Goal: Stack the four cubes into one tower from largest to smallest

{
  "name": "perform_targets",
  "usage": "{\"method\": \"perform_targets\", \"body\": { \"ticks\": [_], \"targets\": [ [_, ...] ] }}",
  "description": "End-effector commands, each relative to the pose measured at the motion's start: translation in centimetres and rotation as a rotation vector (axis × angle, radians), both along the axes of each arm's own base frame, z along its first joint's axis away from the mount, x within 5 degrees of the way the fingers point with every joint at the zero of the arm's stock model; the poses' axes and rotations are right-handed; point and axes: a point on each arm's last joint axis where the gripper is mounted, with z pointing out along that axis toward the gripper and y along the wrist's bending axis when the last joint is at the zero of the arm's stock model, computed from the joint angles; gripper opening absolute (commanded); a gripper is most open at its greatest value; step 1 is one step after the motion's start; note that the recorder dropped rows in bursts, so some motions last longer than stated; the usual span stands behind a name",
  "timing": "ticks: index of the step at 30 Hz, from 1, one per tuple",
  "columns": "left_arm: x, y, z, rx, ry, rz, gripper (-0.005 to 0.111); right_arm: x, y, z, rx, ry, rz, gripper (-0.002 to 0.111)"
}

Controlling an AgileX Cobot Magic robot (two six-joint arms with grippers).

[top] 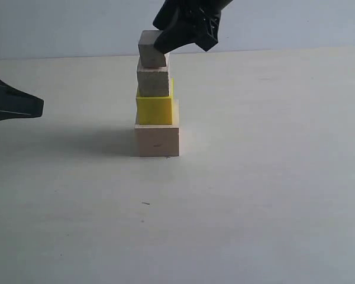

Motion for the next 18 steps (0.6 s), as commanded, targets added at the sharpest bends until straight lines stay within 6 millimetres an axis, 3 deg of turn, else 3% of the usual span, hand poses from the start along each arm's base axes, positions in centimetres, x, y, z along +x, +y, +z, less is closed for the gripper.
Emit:
{"method": "perform_targets", "body": {
  "ticks": [1, 9, 18],
  "targets": [
    [-0.15, 0.01, 0.08, -0.010, 0.002, 0.003, 0.000, -0.08, 0.02, 0.27, -0.001, -0.016, 0.013, 0.015],
    [-0.15, 0.01, 0.08, -0.010, 0.002, 0.003, 0.000, -0.08, 0.02, 0.27, -0.001, -0.016, 0.013, 0.017],
    [-0.15, 0.01, 0.08, -0.010, 0.002, 0.003, 0.000, -0.03, 0.07, 0.24, 0.005, -0.016, 0.011, 0.038]
  ]
}}
